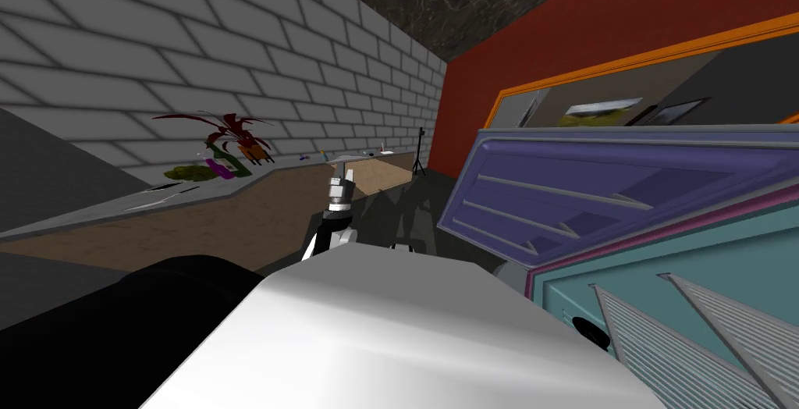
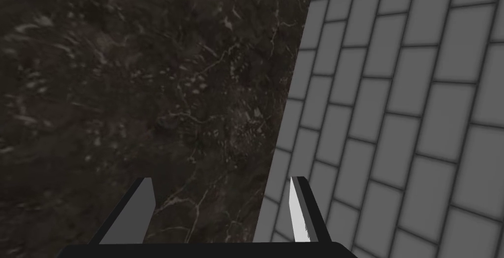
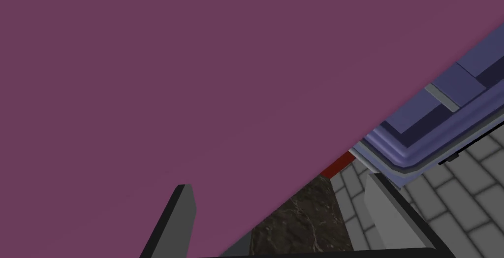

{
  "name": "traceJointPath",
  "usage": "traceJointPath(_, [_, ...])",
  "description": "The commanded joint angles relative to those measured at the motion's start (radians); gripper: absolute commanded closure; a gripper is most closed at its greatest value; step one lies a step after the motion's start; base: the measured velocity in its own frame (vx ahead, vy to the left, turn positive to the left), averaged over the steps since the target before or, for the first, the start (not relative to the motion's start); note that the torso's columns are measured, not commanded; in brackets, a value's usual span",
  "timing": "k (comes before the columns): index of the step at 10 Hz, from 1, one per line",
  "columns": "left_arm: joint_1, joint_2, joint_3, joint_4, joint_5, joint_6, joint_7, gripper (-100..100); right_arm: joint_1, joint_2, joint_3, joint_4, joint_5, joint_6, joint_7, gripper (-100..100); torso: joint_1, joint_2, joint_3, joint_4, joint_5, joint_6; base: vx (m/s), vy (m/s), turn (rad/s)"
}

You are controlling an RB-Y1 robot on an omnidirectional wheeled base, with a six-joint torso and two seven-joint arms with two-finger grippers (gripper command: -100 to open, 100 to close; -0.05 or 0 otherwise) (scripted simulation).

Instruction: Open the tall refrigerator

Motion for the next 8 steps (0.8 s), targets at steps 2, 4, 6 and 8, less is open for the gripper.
traceJointPath(2, [0.000,0.000,0.000,0.000,0.000,0.000,0.000,0,0.049,-0.012,-0.050,0.021,-0.009,-0.031,0.090,-100,-0.001,0.000,0.001,0.000,-0.002,0.001,0.027,0.014,0.040])
traceJointPath(4, [0.000,0.000,0.000,0.000,0.000,0.000,0.000,0,0.082,-0.011,-0.070,0.045,-0.012,-0.042,0.132,-100,0.001,0.000,0.000,-0.001,-0.002,0.001,0.051,0.043,0.098])
traceJointPath(6, [0.000,0.000,0.000,0.000,0.000,0.000,0.000,0,0.112,-0.009,-0.089,0.069,-0.015,-0.052,0.172,-100,-0.001,-0.001,0.000,-0.001,-0.003,0.002,0.055,0.022,0.085])
traceJointPath(8, [0.000,0.000,0.000,0.000,0.000,0.000,0.000,0,0.140,-0.007,-0.106,0.090,-0.017,-0.061,0.219,-100,-0.002,-0.002,0.000,-0.002,-0.004,0.001,0.044,0.026,0.069])
